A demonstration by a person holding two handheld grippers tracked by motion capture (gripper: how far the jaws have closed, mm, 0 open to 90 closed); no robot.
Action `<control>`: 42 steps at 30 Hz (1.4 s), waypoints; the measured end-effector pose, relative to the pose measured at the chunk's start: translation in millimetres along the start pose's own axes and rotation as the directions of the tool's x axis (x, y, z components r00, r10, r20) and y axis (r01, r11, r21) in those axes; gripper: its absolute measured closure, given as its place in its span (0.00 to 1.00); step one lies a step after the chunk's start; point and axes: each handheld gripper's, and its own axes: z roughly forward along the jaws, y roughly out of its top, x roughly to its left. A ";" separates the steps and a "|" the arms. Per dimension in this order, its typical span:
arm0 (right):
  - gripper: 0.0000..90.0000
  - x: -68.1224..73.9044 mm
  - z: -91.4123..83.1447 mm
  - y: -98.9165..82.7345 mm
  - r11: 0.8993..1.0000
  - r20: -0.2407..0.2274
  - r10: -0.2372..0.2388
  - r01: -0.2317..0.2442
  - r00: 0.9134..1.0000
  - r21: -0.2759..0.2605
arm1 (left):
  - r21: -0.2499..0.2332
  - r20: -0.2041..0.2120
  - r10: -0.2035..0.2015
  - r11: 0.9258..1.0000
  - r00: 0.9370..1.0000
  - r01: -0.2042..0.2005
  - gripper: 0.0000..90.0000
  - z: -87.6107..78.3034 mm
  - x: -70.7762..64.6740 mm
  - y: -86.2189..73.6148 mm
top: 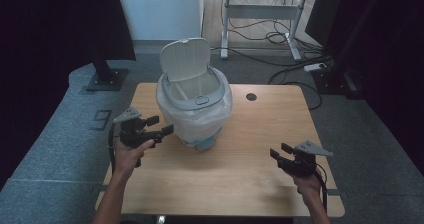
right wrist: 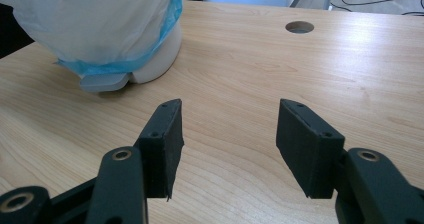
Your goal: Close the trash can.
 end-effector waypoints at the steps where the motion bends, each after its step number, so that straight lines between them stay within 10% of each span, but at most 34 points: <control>1: 0.49 -0.3 0.0 -0.1 1.000 0.001 0.001 -0.001 1.000 0.000 | -0.004 -0.005 0.005 1.000 1.000 -0.005 0.25 -0.6 0.4 4.0; 42: 0.48 -0.9 12.4 -10.4 0.998 0.023 0.015 -0.017 1.000 0.069 | -0.039 -0.068 0.051 0.998 0.996 -0.054 0.26 14.5 26.2 67.7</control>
